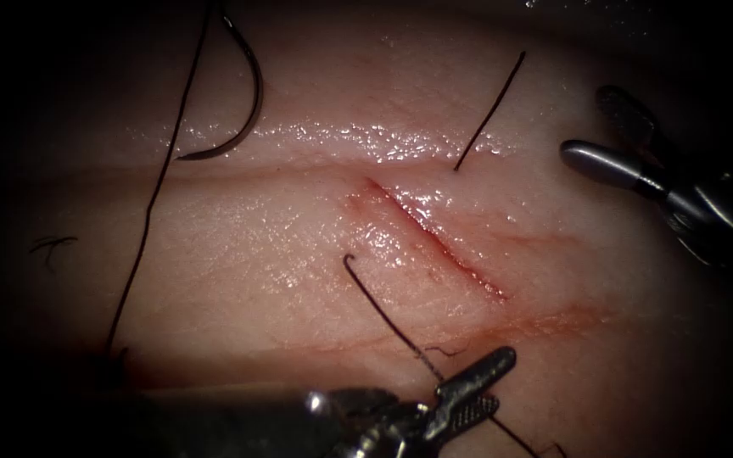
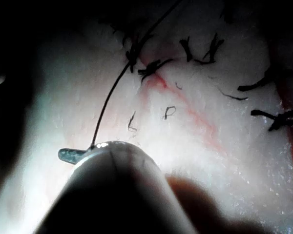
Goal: Wound Closure
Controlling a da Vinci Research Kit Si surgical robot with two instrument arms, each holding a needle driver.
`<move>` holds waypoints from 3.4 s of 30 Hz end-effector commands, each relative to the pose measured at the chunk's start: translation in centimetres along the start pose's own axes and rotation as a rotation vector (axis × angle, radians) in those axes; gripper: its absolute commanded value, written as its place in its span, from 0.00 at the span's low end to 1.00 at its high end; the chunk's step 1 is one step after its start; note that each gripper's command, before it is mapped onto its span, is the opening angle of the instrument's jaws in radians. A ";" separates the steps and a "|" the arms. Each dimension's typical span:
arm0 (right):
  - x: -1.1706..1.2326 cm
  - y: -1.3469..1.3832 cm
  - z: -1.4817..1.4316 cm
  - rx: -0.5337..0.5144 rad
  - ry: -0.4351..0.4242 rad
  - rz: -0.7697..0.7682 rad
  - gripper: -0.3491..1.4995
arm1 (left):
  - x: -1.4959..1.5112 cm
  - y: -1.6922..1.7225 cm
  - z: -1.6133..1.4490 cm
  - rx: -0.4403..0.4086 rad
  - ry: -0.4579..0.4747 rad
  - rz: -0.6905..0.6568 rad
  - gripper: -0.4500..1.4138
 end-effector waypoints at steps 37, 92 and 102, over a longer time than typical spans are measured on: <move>-0.14 -0.62 0.42 0.446 -0.129 -0.205 0.64 | -0.05 -0.24 -0.46 -0.248 0.222 0.166 0.00; -0.48 -1.78 1.49 0.813 -0.013 -0.830 0.00 | -0.67 -0.31 -0.99 -0.489 0.285 0.208 0.00; -0.43 -1.52 1.48 0.720 -0.080 -0.828 0.00 | -0.71 -0.37 -0.94 -0.421 0.271 0.164 0.50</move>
